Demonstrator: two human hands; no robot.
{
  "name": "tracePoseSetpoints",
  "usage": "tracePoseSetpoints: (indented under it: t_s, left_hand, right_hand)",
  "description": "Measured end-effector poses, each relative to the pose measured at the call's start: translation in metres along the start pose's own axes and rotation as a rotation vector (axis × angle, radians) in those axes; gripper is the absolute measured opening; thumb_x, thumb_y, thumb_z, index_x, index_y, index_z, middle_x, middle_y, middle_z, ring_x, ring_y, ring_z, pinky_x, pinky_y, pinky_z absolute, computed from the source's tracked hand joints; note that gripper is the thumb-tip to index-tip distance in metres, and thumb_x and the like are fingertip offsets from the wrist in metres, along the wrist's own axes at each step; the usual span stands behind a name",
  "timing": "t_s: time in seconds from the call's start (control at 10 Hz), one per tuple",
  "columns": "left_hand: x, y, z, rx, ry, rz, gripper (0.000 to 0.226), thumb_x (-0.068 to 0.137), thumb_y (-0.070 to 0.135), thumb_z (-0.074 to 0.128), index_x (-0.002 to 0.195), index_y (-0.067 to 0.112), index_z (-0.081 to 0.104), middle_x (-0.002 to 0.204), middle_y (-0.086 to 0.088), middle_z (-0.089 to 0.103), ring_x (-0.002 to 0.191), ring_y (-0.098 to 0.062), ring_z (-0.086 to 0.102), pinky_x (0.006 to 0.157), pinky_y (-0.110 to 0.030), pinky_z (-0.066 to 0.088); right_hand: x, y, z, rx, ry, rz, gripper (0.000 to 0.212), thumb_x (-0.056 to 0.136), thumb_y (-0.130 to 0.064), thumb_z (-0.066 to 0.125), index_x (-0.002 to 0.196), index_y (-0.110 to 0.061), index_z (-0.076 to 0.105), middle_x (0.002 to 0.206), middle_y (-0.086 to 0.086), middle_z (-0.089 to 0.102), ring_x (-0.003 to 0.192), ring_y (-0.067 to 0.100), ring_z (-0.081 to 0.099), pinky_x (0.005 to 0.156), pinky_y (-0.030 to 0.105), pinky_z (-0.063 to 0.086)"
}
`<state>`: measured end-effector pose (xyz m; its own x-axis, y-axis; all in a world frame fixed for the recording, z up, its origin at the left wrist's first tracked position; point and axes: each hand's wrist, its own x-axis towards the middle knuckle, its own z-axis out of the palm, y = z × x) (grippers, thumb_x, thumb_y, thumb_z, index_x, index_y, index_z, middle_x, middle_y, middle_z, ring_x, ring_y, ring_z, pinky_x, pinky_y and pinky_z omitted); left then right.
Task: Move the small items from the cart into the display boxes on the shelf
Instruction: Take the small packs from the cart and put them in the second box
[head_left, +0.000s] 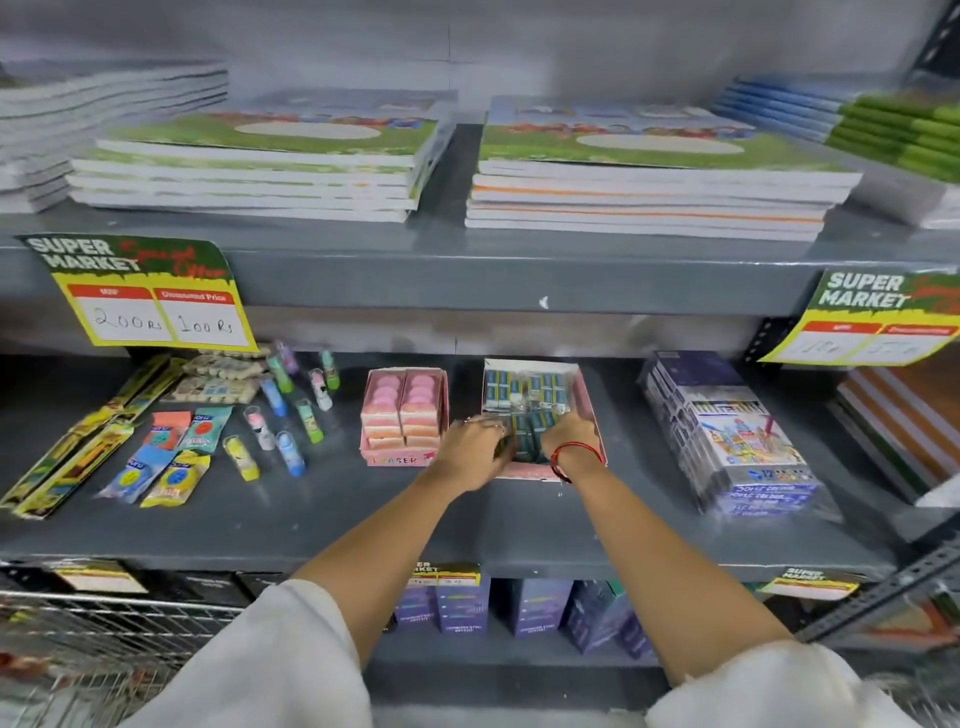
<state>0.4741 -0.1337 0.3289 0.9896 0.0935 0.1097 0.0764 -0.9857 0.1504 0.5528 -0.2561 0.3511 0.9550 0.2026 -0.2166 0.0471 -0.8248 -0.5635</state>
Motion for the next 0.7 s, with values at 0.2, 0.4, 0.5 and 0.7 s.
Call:
tracePoseSetpoints:
  t_s: [0.2, 0.4, 0.5, 0.7]
  left_hand:
    - [-0.008, -0.010, 0.006, 0.103, -0.135, 0.076, 0.058, 0.096, 0.042, 0.041, 0.143, 0.010, 0.033, 0.152, -0.008, 0.035, 0.139, -0.022, 0.034, 0.115, -0.045, 0.025]
    - [-0.014, -0.008, 0.008, 0.126, -0.156, 0.081, 0.057, 0.099, 0.039, 0.036, 0.147, 0.012, 0.021, 0.157, -0.007, 0.020, 0.146, -0.022, 0.016, 0.117, -0.047, 0.016]
    - [-0.016, -0.006, 0.009, 0.143, -0.167, 0.047, 0.054, 0.101, 0.037, 0.029, 0.148, 0.013, 0.016, 0.159, -0.005, 0.015, 0.147, -0.019, 0.010, 0.118, -0.046, 0.012]
    - [-0.041, -0.010, -0.004, 0.157, -0.063, -0.034, 0.057, 0.101, 0.039, 0.026, 0.149, 0.011, 0.009, 0.159, -0.006, 0.011, 0.147, -0.020, 0.006, 0.119, -0.044, 0.007]
  right_hand:
    - [-0.006, -0.007, 0.005, -0.036, 0.038, 0.020, 0.027, 0.092, -0.008, 0.046, 0.112, 0.004, 0.058, 0.114, 0.021, 0.065, 0.104, 0.037, 0.064, 0.085, 0.043, 0.056]
    - [-0.018, 0.007, 0.012, -0.085, 0.079, -0.050, 0.033, 0.092, -0.008, 0.044, 0.121, 0.007, 0.048, 0.119, 0.024, 0.062, 0.111, 0.037, 0.060, 0.089, 0.044, 0.053]
    - [-0.023, 0.016, 0.019, -0.226, 0.115, -0.209, 0.052, 0.094, -0.013, 0.046, 0.138, 0.006, 0.029, 0.143, 0.024, 0.040, 0.134, 0.035, 0.036, 0.109, 0.045, 0.037]
    - [-0.036, 0.021, 0.020, -0.306, 0.187, -0.464, 0.050, 0.100, -0.019, 0.034, 0.145, -0.002, 0.022, 0.155, 0.021, 0.021, 0.145, 0.032, 0.015, 0.120, 0.044, 0.018]
